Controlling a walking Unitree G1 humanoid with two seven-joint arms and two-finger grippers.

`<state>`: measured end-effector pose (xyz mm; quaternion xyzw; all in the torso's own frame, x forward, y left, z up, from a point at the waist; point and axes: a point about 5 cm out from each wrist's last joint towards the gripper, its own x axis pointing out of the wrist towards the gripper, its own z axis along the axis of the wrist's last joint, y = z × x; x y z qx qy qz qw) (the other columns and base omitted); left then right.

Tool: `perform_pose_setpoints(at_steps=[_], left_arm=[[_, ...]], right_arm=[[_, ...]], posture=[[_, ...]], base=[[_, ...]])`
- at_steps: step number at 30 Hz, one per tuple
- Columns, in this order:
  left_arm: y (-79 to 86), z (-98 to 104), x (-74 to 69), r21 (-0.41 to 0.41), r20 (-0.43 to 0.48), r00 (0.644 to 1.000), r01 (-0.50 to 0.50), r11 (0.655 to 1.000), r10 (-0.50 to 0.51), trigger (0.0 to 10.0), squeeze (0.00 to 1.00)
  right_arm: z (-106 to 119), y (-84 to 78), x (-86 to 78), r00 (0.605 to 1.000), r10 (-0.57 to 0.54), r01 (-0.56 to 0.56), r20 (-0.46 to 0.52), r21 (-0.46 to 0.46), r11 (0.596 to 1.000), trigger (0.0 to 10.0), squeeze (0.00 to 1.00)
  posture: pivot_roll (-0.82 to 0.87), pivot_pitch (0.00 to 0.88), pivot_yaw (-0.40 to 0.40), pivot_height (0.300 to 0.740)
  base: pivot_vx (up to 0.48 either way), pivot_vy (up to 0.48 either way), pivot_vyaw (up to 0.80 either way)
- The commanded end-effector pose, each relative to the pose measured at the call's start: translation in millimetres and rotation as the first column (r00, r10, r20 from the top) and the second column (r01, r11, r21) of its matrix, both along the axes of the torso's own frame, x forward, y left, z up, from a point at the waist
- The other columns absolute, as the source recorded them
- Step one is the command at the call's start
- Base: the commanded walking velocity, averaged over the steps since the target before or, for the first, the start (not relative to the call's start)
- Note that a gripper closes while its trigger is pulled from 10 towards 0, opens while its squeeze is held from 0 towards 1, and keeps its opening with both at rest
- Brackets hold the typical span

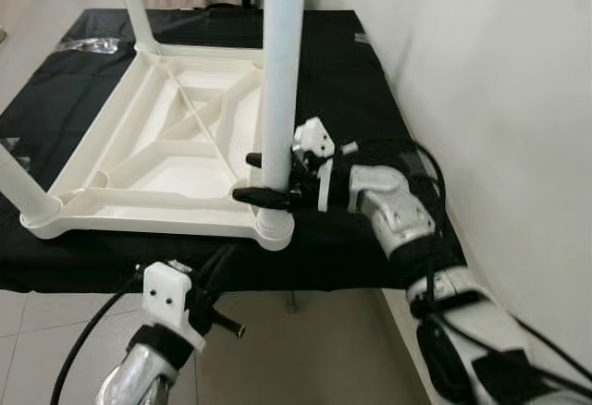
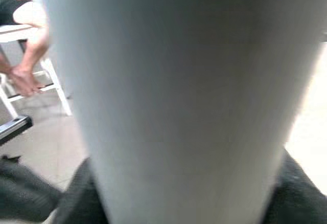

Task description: Building children table

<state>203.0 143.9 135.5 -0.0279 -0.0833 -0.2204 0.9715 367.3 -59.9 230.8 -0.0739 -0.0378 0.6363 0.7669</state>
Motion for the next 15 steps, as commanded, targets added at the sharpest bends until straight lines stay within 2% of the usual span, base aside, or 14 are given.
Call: perform_pose_setpoints(at_steps=[1, 10, 13, 15], left_arm=[[-0.6, 0, -7.7, 0.003, -0.021, 1.000, 0.015, 1.000, -0.015, 10.0, 0.00], [0.0, 2, -22.0, -0.006, -0.044, 0.998, 0.034, 0.999, -0.034, 10.0, 0.00], [-0.2, 2, -23.4, -0.005, -0.048, 0.998, 0.032, 0.999, -0.032, 10.0, 0.00], [-0.3, 3, -23.4, -0.005, -0.049, 0.998, 0.028, 1.000, -0.029, 10.0, 0.00]], right_arm=[[1, -2.0, 1.2, 0.999, 0.049, -0.049, -0.021, 0.009, 0.999, 0.0, 0.00], [10, -17.1, 7.1, 0.995, 0.087, -0.086, -0.040, 0.026, 0.996, 0.0, 0.00], [6, -23.1, 9.0, 0.999, 0.028, -0.027, -0.034, 0.030, 0.999, 0.0, 0.00], [-12, -28.0, 9.6, 0.994, -0.109, 0.109, -0.017, -0.015, 0.994, 0.0, 0.00]], posture=[[0.15, 0.255, -0.061, 0.740], [0.16, 0.284, -0.054, 0.740], [0.15, 0.287, -0.060, 0.740], [0.14, 0.290, -0.069, 0.740]], base=[[0.000, 0.000, 0.00], [0.000, 0.000, 0.00], [0.000, 0.000, 0.00], [0.000, 0.000, 0.00]])
